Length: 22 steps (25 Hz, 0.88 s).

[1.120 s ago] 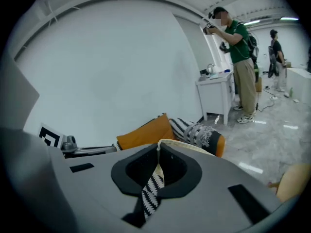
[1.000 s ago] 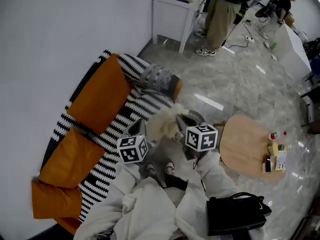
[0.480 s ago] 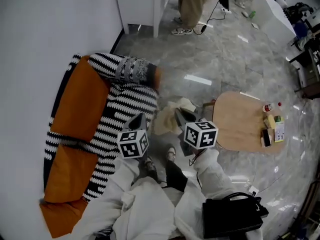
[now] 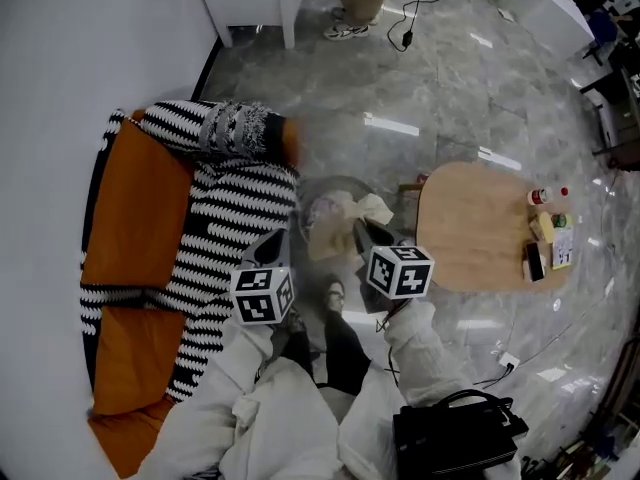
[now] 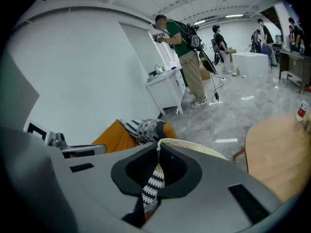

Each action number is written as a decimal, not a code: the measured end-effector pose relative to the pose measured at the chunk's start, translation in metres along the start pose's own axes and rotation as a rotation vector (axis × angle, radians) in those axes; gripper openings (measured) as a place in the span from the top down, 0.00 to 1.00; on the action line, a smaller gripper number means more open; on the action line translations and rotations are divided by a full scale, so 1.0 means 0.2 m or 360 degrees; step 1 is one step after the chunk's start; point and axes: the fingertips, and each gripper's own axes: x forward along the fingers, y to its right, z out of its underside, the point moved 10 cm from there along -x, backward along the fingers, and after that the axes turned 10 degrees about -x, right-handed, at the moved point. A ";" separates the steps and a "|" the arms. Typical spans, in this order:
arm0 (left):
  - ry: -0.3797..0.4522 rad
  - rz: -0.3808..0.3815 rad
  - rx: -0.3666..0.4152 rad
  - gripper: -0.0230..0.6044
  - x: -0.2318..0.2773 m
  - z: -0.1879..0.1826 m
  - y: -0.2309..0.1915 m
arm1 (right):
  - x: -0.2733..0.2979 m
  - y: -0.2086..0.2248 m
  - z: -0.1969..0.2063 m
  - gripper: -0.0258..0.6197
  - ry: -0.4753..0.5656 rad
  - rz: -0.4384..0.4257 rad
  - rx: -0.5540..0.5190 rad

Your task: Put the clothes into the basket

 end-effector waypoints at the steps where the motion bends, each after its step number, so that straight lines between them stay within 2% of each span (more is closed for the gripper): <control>1: -0.0018 0.0001 0.0000 0.95 0.03 0.01 0.00 | 0.03 0.04 0.03 0.91 -0.0017 0.0015 0.0020; 7: -0.0090 -0.0023 -0.0017 0.95 0.19 0.07 -0.01 | 0.21 0.19 0.15 0.91 -0.0085 0.0058 0.0128; 8: -0.0097 -0.0032 -0.0021 0.95 0.21 0.07 -0.01 | 0.24 0.20 0.16 0.84 -0.0077 0.0057 0.0140; 9: -0.0104 -0.0040 -0.0026 0.95 0.23 0.08 -0.02 | 0.27 0.20 0.17 0.69 -0.0075 0.0057 0.0152; 10: -0.0112 -0.0050 -0.0032 0.95 0.24 0.08 -0.02 | 0.28 0.21 0.18 0.67 -0.0084 0.0058 0.0165; 16: -0.0139 -0.0085 -0.0077 0.95 0.28 0.10 -0.04 | 0.31 0.22 0.25 0.67 -0.0161 0.0051 0.0240; 22: -0.0136 -0.0074 -0.0071 0.95 0.28 0.07 -0.05 | 0.30 0.23 0.21 0.67 -0.0139 0.0097 0.0263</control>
